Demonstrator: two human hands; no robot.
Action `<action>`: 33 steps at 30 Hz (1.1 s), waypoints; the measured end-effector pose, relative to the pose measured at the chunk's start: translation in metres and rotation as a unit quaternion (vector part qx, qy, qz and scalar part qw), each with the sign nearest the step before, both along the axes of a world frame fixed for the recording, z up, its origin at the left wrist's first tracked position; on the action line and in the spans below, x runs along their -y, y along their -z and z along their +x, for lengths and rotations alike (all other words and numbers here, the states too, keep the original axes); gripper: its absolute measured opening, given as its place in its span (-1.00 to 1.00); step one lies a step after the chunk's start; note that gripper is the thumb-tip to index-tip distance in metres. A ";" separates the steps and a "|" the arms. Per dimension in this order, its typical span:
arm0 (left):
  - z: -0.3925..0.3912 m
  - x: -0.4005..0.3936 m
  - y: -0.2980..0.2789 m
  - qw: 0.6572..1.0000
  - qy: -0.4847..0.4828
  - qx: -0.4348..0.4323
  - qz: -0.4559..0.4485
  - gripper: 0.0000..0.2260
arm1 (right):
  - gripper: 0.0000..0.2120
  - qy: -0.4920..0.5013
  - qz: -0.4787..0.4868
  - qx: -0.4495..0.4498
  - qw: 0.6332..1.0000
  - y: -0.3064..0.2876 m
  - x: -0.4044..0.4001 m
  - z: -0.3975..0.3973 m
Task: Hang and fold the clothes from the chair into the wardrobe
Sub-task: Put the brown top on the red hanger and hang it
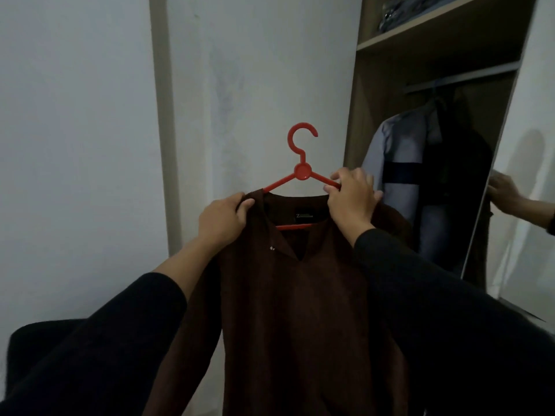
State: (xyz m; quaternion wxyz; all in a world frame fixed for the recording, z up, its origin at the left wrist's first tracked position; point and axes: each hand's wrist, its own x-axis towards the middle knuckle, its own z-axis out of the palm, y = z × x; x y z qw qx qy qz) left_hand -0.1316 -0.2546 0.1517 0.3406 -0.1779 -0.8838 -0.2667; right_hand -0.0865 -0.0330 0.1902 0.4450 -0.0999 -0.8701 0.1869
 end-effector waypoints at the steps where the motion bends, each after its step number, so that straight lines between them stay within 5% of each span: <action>1: -0.004 -0.012 -0.003 1.000 -0.009 -0.006 0.004 -0.74 | -0.77 0.035 0.028 -0.010 0.999 -0.002 -0.004 -0.002; 5: -0.025 -0.056 -0.018 0.999 -0.020 -0.028 -0.006 -0.71 | -0.73 0.053 0.044 -0.045 0.997 -0.014 -0.016 -0.021; 10: -0.063 -0.102 -0.033 0.998 -0.002 -0.060 0.007 -0.71 | -0.56 -0.002 -0.261 -0.012 0.965 -0.034 -0.024 -0.048; 14: -0.093 -0.139 -0.045 0.996 0.027 -0.086 0.010 -0.70 | -0.58 -0.042 -0.384 -0.033 0.922 -0.055 -0.037 -0.076; 23: -0.169 -0.190 -0.101 0.965 0.260 -0.023 0.018 -0.73 | -0.65 0.034 -0.437 -0.164 0.884 -0.108 -0.091 -0.140; 33: -0.199 -0.261 -0.110 0.928 0.356 -0.044 0.097 -0.74 | -0.71 0.118 -0.413 -0.207 0.879 -0.144 -0.177 -0.166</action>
